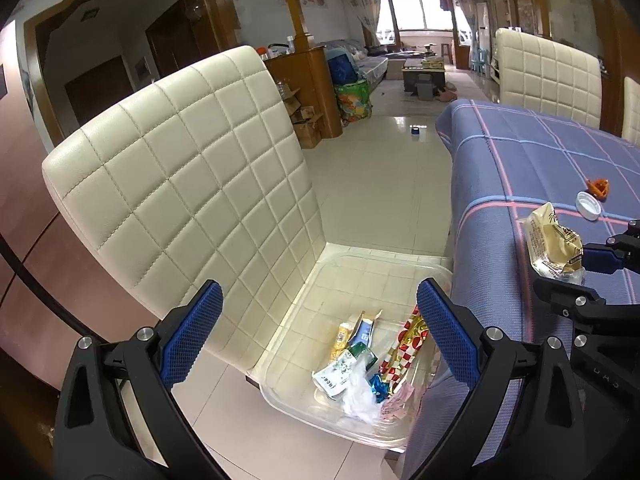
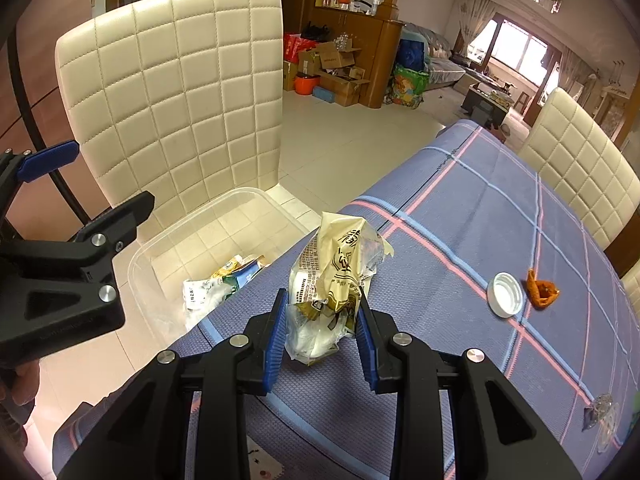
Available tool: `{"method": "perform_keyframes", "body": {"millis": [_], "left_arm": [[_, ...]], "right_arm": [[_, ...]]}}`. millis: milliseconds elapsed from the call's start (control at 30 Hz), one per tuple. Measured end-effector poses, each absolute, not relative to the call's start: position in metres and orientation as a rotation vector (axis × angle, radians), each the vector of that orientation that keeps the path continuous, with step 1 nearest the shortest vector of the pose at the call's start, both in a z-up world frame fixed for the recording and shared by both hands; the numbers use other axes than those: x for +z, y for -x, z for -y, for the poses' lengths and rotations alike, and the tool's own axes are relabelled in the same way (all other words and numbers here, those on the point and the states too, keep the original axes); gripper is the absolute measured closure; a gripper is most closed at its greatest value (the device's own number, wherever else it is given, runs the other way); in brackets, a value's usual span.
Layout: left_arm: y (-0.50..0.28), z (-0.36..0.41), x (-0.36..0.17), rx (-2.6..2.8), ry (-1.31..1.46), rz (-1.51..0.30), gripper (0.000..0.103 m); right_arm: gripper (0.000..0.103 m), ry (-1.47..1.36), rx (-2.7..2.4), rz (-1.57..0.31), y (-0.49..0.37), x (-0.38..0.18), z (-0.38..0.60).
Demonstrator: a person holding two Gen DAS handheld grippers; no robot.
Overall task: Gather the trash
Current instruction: 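Carry the tissue over the bin and open the left tool to drop it, then lower the cream wrapper over the bin and open the right tool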
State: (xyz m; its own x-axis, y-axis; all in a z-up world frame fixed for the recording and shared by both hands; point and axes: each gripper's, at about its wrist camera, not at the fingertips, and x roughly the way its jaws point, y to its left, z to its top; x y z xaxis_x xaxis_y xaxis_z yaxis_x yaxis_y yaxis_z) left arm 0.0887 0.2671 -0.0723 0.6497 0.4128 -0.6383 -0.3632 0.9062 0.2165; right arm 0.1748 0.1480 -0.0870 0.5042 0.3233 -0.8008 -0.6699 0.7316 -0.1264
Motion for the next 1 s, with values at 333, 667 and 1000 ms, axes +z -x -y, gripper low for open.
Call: {"method": "perform_keyframes", "body": {"millis": [333,667,1000], "left_arm": [[-0.081,-0.279,-0.078,0.474,-0.033,-0.765,0.006],[-0.075,-0.290,-0.073,0.505,0.013,-0.774,0.004],[-0.074,-0.272,-0.068,0.461,0.008,-0.780,0.004]], "right_arm": [[0.070,0.461,0.685,-0.841,-0.173,-0.090,-0.164],[0.033,0.477,0.680,-0.708,-0.160,-0.074,-0.167],[0.033,0.429,0.658,-0.736,-0.162,-0.069,-0.143]]}}
